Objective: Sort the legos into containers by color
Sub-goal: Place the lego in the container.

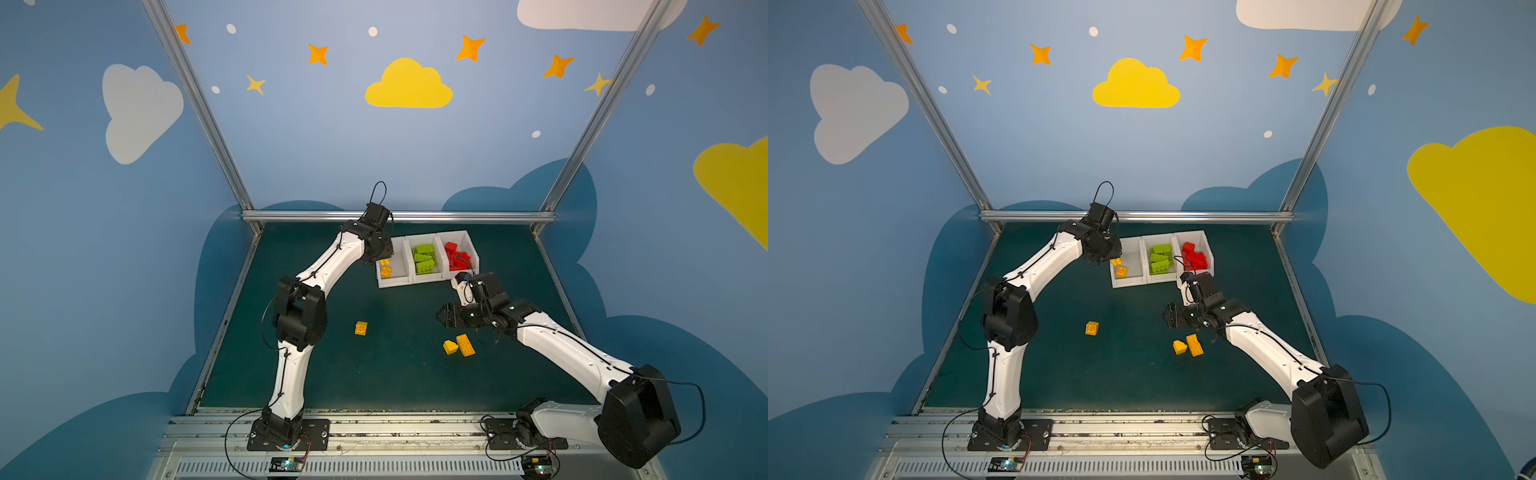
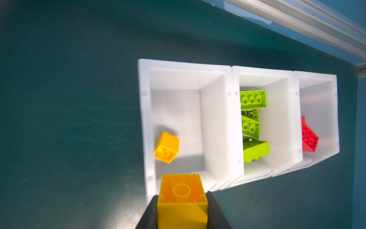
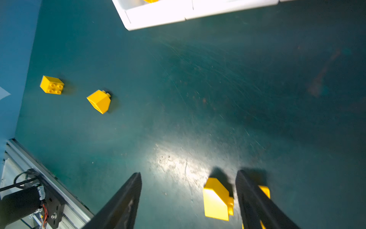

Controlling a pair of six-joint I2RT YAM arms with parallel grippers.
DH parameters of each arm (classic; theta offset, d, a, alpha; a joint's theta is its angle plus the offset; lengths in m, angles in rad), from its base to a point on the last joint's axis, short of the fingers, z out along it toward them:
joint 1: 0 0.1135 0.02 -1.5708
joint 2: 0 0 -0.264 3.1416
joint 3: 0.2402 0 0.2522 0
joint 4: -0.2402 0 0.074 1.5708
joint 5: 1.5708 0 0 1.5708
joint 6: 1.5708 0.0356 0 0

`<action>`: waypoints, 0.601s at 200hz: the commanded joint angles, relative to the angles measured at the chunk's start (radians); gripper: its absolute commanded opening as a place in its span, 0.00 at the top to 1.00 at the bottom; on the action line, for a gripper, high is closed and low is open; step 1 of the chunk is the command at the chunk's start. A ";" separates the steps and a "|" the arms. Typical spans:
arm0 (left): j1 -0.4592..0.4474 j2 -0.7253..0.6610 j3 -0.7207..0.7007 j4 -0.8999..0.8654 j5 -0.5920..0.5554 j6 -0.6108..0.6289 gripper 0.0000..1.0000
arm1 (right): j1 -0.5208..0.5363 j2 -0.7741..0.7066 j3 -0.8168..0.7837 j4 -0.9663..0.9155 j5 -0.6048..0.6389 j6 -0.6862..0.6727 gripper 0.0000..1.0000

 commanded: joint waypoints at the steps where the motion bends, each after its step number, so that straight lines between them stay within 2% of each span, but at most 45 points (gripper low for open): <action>1: 0.005 0.106 0.179 -0.128 0.035 0.014 0.66 | 0.007 -0.035 -0.018 -0.064 0.021 -0.007 0.27; 26: 0.003 0.241 0.392 -0.218 0.047 0.022 0.64 | 0.017 -0.040 -0.020 -0.099 0.028 -0.007 0.27; 48: 0.004 0.291 0.473 -0.248 0.042 0.022 0.60 | 0.042 -0.029 -0.019 -0.131 0.051 0.001 0.26; 100: 0.005 0.223 0.441 -0.232 0.039 0.008 0.36 | 0.132 -0.008 -0.053 -0.185 0.134 0.042 0.26; 120: -0.007 0.109 0.291 -0.164 0.039 -0.008 0.35 | 0.154 0.014 -0.064 -0.185 0.139 0.048 0.27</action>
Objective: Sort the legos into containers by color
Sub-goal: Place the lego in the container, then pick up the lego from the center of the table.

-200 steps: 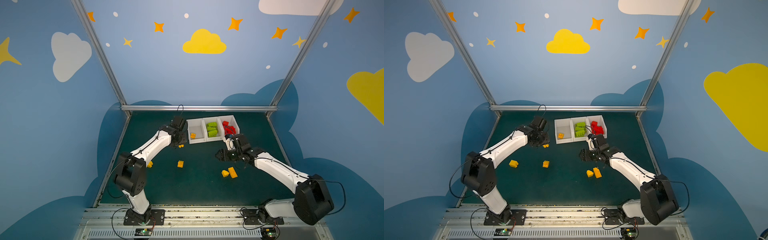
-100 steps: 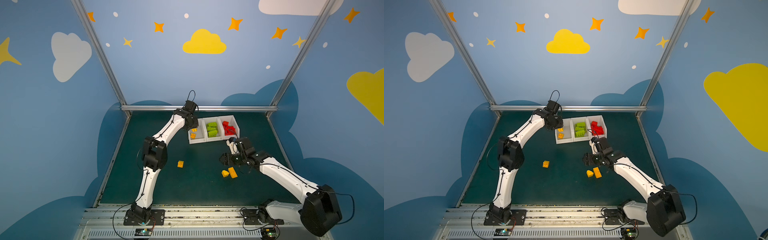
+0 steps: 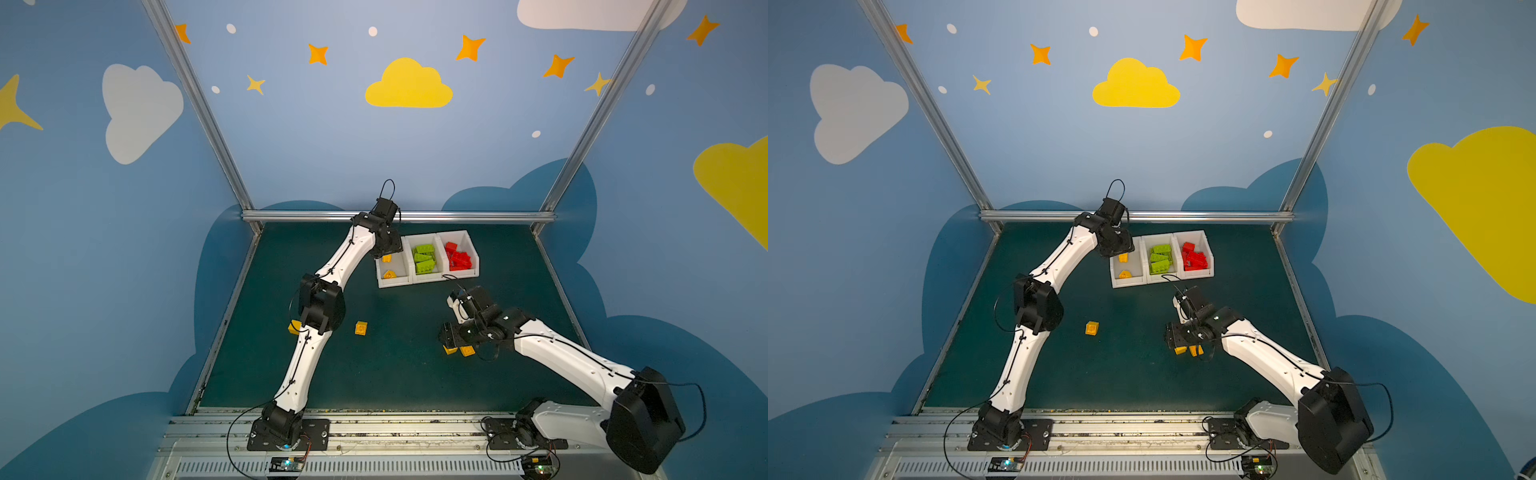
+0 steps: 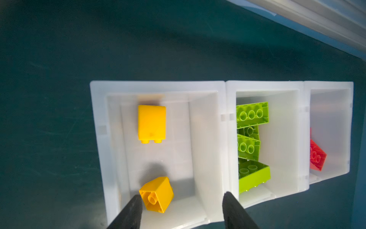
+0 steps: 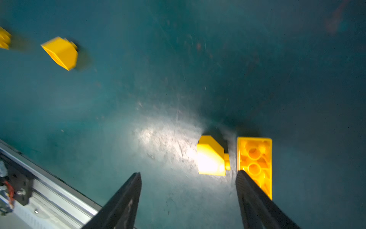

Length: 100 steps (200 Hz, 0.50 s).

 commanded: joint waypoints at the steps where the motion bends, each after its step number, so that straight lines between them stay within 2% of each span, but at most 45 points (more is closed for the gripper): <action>1: -0.007 -0.157 -0.121 0.035 0.000 -0.016 0.35 | 0.024 0.026 -0.019 -0.038 0.035 0.019 0.27; 36: -0.040 -0.427 -0.530 0.249 0.000 -0.058 0.35 | 0.054 0.100 0.023 -0.063 0.063 -0.001 0.27; 62: -0.060 -0.603 -0.822 0.391 0.018 -0.116 0.35 | 0.062 0.160 0.051 -0.071 0.089 -0.005 0.33; 100: -0.088 -0.773 -1.090 0.456 0.003 -0.136 0.35 | 0.065 0.194 0.058 -0.048 0.123 0.000 0.34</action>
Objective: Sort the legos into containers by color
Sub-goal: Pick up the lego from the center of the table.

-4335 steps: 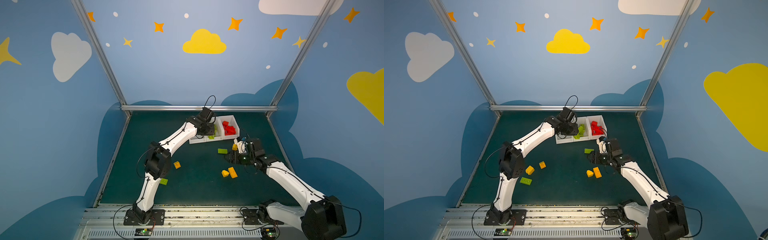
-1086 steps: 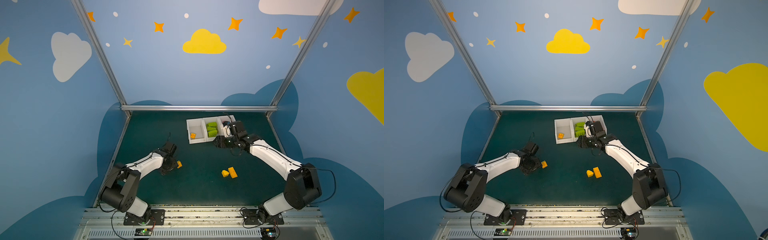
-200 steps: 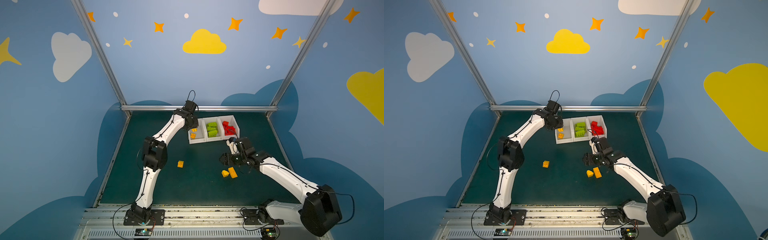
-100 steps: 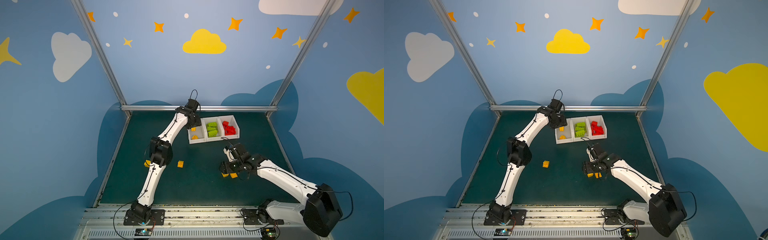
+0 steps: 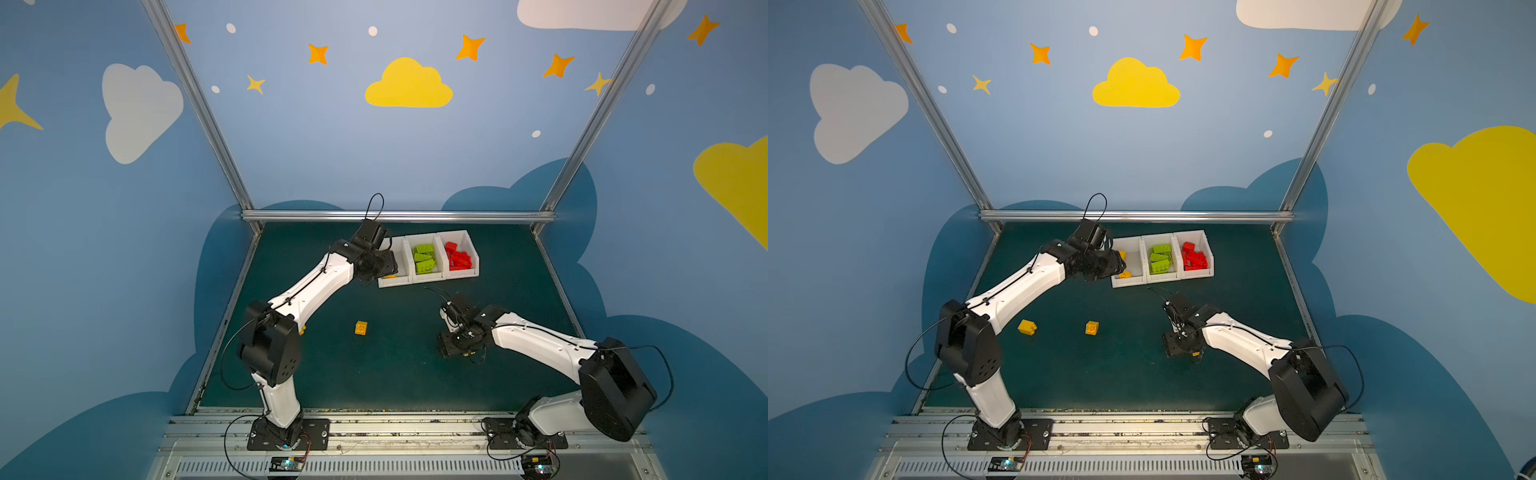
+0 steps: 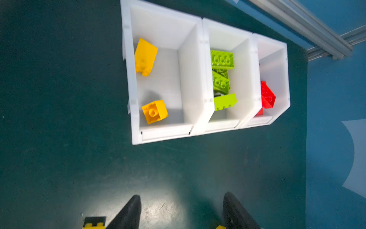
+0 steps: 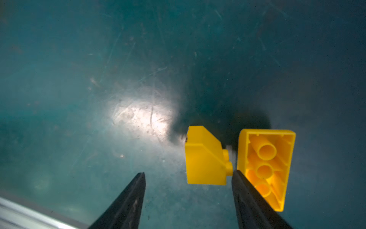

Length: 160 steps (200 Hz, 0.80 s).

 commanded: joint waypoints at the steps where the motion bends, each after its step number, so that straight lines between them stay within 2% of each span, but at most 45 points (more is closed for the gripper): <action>1: -0.004 -0.062 -0.120 0.076 -0.012 -0.030 0.35 | 0.006 0.016 0.029 -0.007 0.035 -0.003 0.34; 53: -0.006 -0.219 -0.341 0.090 -0.041 -0.048 0.35 | 0.008 0.086 0.043 0.025 0.029 -0.011 0.40; 81: -0.007 -0.289 -0.432 0.089 -0.056 -0.056 0.35 | 0.009 0.124 0.060 0.030 0.029 -0.016 0.49; 122: -0.006 -0.380 -0.532 0.080 -0.078 -0.060 0.35 | 0.015 0.129 0.094 0.011 0.036 -0.021 0.67; 160: -0.007 -0.441 -0.612 0.079 -0.098 -0.056 0.35 | 0.020 0.119 0.161 -0.030 0.025 -0.036 0.68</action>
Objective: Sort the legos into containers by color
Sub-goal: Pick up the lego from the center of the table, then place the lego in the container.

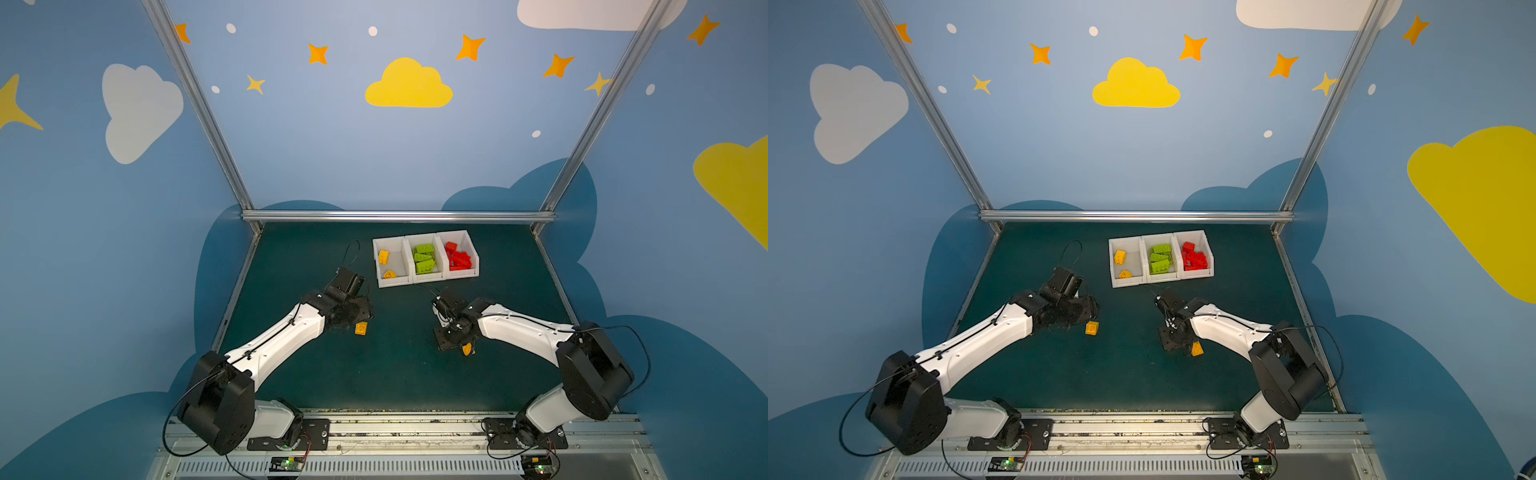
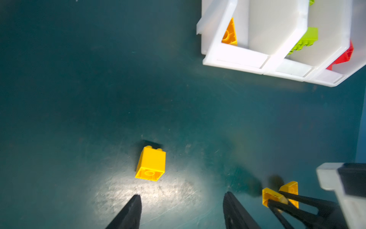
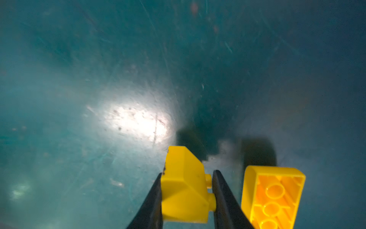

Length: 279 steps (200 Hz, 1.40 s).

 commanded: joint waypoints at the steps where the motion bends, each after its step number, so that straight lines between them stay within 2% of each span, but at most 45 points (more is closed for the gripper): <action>1: 0.001 -0.037 -0.040 -0.006 -0.034 -0.001 0.35 | 0.006 -0.010 0.061 -0.047 -0.001 -0.014 0.68; 34: 0.001 -0.095 -0.130 0.010 -0.046 -0.018 0.35 | 0.001 0.010 0.208 -0.089 -0.027 -0.045 0.67; 59: 0.001 -0.137 -0.197 0.018 -0.054 -0.026 0.35 | -0.023 0.082 0.366 -0.108 -0.062 -0.060 0.67; 138: -0.001 -0.252 -0.323 0.022 -0.038 -0.060 0.35 | -0.101 0.507 0.967 -0.179 -0.166 -0.131 0.68; 180: -0.002 -0.270 -0.344 0.016 -0.029 -0.064 0.35 | -0.136 0.720 1.219 -0.196 -0.154 -0.153 0.68; 219: -0.001 -0.275 -0.338 0.001 -0.029 -0.058 0.35 | -0.144 0.818 1.317 -0.172 -0.110 -0.163 0.65; 256: -0.003 -0.253 -0.322 0.008 -0.027 -0.052 0.35 | -0.151 0.819 1.315 -0.151 -0.105 -0.158 0.44; 279: -0.002 -0.192 -0.294 0.023 -0.035 -0.041 0.34 | -0.152 0.789 1.316 -0.164 -0.119 -0.179 0.38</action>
